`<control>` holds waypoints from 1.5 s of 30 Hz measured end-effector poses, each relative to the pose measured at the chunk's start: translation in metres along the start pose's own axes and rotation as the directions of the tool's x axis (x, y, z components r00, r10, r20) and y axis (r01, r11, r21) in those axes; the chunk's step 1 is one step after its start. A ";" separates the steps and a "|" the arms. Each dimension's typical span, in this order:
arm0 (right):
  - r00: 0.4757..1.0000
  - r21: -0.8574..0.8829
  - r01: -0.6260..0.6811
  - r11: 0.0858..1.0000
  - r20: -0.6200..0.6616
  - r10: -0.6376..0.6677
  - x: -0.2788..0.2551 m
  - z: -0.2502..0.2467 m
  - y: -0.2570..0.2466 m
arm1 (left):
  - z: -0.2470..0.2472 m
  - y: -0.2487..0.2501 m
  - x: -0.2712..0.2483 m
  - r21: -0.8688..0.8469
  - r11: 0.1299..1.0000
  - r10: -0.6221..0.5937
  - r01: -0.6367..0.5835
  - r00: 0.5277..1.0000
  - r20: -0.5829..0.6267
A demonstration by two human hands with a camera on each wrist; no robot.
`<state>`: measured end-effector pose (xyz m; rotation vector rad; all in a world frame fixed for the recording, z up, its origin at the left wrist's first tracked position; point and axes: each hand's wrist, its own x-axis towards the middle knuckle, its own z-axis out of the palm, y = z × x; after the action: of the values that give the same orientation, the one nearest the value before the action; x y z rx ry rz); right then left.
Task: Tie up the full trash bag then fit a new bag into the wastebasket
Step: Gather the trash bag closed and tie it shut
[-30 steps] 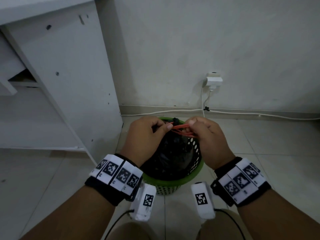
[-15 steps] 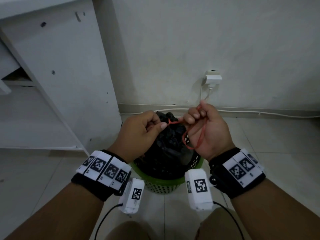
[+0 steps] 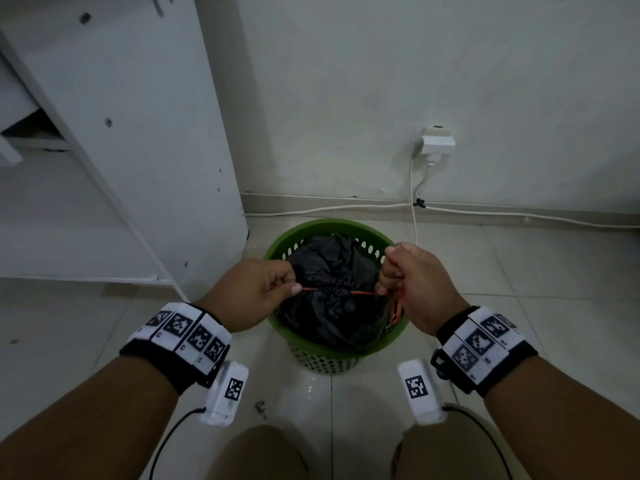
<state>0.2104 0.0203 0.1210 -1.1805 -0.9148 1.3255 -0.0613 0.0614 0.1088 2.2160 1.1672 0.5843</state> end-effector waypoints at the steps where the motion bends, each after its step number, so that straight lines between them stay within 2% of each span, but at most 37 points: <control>1: 1.000 -0.032 -0.003 0.999 -0.003 0.003 0.000 -0.002 0.001 | 0.001 0.002 0.000 0.034 0.999 0.006 -0.006 1.000 0.005; 5: 0.993 -0.365 0.007 0.931 -0.104 -0.048 -0.003 -0.003 0.001 | 0.007 0.014 -0.002 0.173 0.985 -0.004 0.000 1.000 0.022; 7: 0.987 -0.399 -0.035 0.916 -0.160 -0.032 -0.005 -0.002 -0.002 | 0.009 0.021 -0.003 0.144 0.989 -0.034 0.032 0.999 0.013; 9: 0.988 -0.285 -0.097 0.954 -0.140 0.059 -0.007 0.003 -0.010 | 0.010 0.030 -0.004 0.123 0.992 -0.036 0.039 0.999 -0.027; 11: 0.988 0.023 -0.143 0.989 -0.051 0.144 -0.007 0.013 -0.021 | 0.012 0.041 -0.004 0.201 0.980 0.012 -0.002 0.999 -0.048; 13: 0.993 0.246 -0.105 0.964 -0.030 0.116 -0.003 0.026 -0.028 | 0.012 0.051 -0.005 0.292 0.953 0.092 -0.086 0.996 -0.007; 14: 0.996 0.241 -0.063 0.969 -0.041 0.075 -0.001 0.032 -0.029 | 0.012 0.055 -0.006 0.303 0.944 0.130 -0.133 0.991 0.029; 15: 0.998 0.200 -0.046 0.979 -0.035 0.054 -0.001 0.041 -0.029 | 0.012 0.059 -0.006 0.298 0.938 0.169 -0.180 0.984 0.062; 18: 0.998 -0.095 -0.030 0.995 0.058 0.036 -0.003 0.057 -0.022 | 0.005 0.069 -0.006 0.283 0.911 0.289 -0.301 0.954 0.083; 19: 0.993 -0.243 0.040 0.969 0.117 -0.012 -0.004 0.058 -0.019 | 0.003 0.071 -0.004 0.282 0.902 0.323 -0.328 0.944 0.065; 21: 0.962 -0.531 0.244 0.811 0.240 -0.132 -0.005 0.058 -0.012 | -0.002 0.072 0.001 0.264 0.894 0.373 -0.363 0.928 0.013; 22: 0.948 -0.602 0.298 0.740 0.279 -0.155 -0.006 0.056 -0.009 | -0.004 0.070 0.005 0.260 0.887 0.398 -0.381 0.917 -0.017; 24: 0.943 -0.638 0.307 0.706 0.304 -0.135 -0.009 0.053 -0.003 | -0.004 0.063 0.010 0.277 0.878 0.428 -0.391 0.900 -0.088; 26: 0.941 -0.661 0.294 0.690 0.328 -0.087 -0.012 0.051 0.002 | 0.000 0.055 0.014 0.236 0.903 0.402 -0.359 0.900 -0.170; 29: 0.898 -0.722 0.414 0.554 0.425 -0.118 -0.018 0.051 0.002 | 0.008 0.047 0.017 0.073 0.954 0.300 -0.291 0.916 -0.267; 32: 0.881 -0.760 0.458 0.460 0.459 -0.119 -0.019 0.051 0.001 | 0.018 0.044 0.019 -0.054 0.974 0.193 -0.220 0.930 -0.313; 34: 0.899 -0.800 0.425 0.423 0.426 -0.098 -0.019 0.049 0.002 | 0.024 0.042 0.020 -0.153 0.980 0.078 -0.128 0.952 -0.297; 37: 0.932 -0.811 0.353 0.466 0.351 -0.096 -0.019 0.047 0.004 | 0.035 0.038 0.021 -0.276 0.961 -0.079 0.013 0.970 -0.230; 41: 0.954 -0.775 0.297 0.558 0.219 -0.203 -0.016 0.046 0.006 | 0.044 0.036 0.024 -0.326 0.935 -0.202 0.138 0.964 -0.170; 43: 0.951 -0.764 0.296 0.573 0.180 -0.252 -0.013 0.048 0.006 | 0.046 0.038 0.022 -0.321 0.933 -0.229 0.162 0.956 -0.183; 45: 0.954 -0.747 0.272 0.607 0.124 -0.275 -0.009 0.049 0.006 | 0.046 0.043 0.018 -0.308 0.940 -0.225 0.143 0.942 -0.249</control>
<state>0.1610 0.0160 0.1268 -1.5778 -1.6780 0.6594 0.0020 0.0444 0.1047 1.7942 1.3221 0.9467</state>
